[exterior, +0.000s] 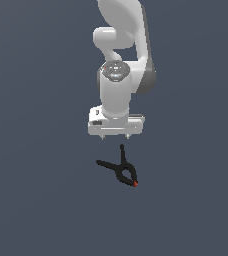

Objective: Pick up the object and move it to a goal position.

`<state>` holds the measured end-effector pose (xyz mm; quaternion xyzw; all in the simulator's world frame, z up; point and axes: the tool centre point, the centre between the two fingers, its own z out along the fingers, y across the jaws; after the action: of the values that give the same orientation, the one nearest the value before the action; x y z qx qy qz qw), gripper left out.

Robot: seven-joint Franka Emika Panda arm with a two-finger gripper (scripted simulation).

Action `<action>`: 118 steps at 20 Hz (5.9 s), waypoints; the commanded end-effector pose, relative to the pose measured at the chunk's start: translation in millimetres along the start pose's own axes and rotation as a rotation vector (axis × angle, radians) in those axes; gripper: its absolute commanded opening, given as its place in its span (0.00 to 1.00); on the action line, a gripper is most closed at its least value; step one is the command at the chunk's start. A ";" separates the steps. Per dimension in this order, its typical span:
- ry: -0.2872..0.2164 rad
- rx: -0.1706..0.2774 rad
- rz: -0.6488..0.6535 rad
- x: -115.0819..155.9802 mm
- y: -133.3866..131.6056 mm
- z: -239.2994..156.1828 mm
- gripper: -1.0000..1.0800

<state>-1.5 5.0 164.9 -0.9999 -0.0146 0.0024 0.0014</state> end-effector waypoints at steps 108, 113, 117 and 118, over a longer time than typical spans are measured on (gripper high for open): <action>-0.269 0.019 -0.018 -51.7 186.3 -186.7 0.00; -0.269 0.018 -0.019 -51.6 198.8 -204.3 0.00; -0.269 0.018 -0.019 -51.0 203.3 -210.1 0.00; -0.269 0.018 -0.019 -50.9 203.8 -210.7 0.00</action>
<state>-46.1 -199.6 372.0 -0.9901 -0.0235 0.1380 0.0090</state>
